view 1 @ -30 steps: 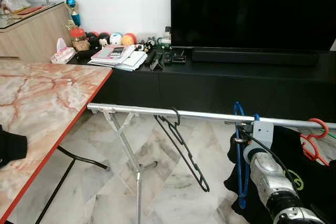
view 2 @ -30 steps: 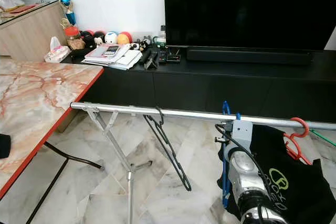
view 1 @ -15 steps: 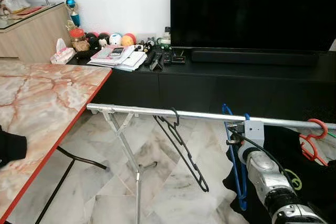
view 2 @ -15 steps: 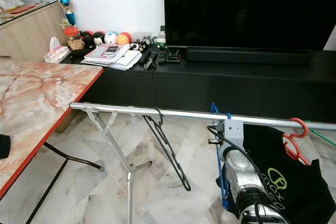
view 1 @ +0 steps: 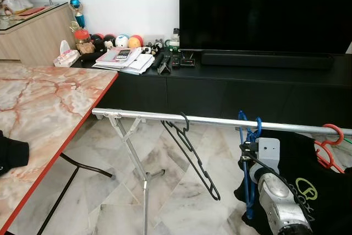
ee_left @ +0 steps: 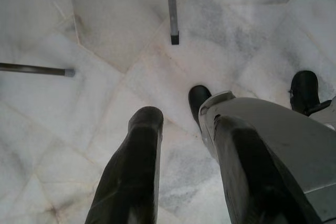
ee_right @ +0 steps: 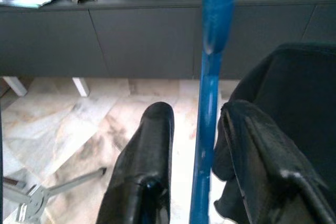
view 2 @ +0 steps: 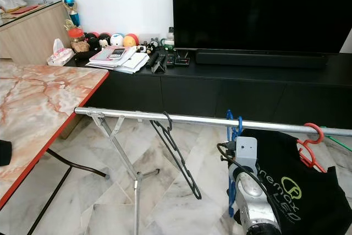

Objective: Hang hanger

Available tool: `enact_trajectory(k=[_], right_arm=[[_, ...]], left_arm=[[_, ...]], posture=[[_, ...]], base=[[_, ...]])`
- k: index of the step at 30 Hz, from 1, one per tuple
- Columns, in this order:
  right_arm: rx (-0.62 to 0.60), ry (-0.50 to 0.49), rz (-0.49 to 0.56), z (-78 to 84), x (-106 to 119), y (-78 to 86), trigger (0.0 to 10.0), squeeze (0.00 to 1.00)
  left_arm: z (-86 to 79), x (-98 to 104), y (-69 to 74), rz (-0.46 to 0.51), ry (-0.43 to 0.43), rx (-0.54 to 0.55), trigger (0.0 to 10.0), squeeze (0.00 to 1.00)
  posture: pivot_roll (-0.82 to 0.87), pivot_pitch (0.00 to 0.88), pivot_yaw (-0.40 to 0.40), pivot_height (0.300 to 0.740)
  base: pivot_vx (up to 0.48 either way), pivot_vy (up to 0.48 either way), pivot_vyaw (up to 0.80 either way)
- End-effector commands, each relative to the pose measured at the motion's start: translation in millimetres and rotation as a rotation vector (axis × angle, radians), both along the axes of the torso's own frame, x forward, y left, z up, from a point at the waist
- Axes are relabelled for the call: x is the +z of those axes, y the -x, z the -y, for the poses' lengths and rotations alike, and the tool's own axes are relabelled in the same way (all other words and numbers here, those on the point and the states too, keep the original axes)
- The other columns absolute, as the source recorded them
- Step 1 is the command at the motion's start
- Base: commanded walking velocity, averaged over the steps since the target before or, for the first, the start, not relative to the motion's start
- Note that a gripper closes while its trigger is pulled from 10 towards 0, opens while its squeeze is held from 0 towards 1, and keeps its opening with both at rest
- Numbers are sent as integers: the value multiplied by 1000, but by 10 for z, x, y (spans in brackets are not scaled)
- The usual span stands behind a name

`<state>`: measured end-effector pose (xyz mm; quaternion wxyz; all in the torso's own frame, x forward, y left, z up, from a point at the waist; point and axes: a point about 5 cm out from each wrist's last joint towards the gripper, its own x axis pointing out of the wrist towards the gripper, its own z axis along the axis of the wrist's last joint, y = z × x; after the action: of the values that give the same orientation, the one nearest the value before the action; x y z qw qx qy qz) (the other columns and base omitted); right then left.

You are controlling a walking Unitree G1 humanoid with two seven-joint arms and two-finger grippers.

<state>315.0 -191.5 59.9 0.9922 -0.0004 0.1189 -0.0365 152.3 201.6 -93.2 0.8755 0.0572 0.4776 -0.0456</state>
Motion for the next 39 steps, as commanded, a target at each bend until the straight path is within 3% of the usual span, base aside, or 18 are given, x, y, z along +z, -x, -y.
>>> enact_trajectory(k=[1,7,9,10,18,31,39], right_arm=[[-3,-10,68,-36,100,67,10000,655],[14,-29,119,-56,127,262,10000,596],[29,-36,124,-69,99,308,10000,392],[27,-33,109,-73,63,350,10000,0],[22,-35,126,-89,120,245,10000,0],[-12,-50,148,-94,184,233,10000,0],[-35,-27,160,44,225,282,10000,0]], left_arm=[[-7,-20,50,-24,-9,-23,10000,0],[1,-26,59,-29,-9,-22,10000,0],[1,-27,59,-31,-13,-26,10000,0],[-2,-26,56,-30,-16,-24,10000,0],[-35,16,-42,-8,-29,-26,10000,0],[-138,56,-101,-7,-53,-27,10000,0],[-107,41,-80,-7,-45,-6,10000,0]], posture=[[-4,3,31,740],[-17,0,34,740],[-18,0,36,740],[-20,0,39,740],[-57,0,70,740],[-73,0,91,740],[-28,0,61,740]], base=[[0,0,0],[0,0,0],[0,0,0],[0,0,0],[0,0,0],[0,0,0],[0,0,0]])
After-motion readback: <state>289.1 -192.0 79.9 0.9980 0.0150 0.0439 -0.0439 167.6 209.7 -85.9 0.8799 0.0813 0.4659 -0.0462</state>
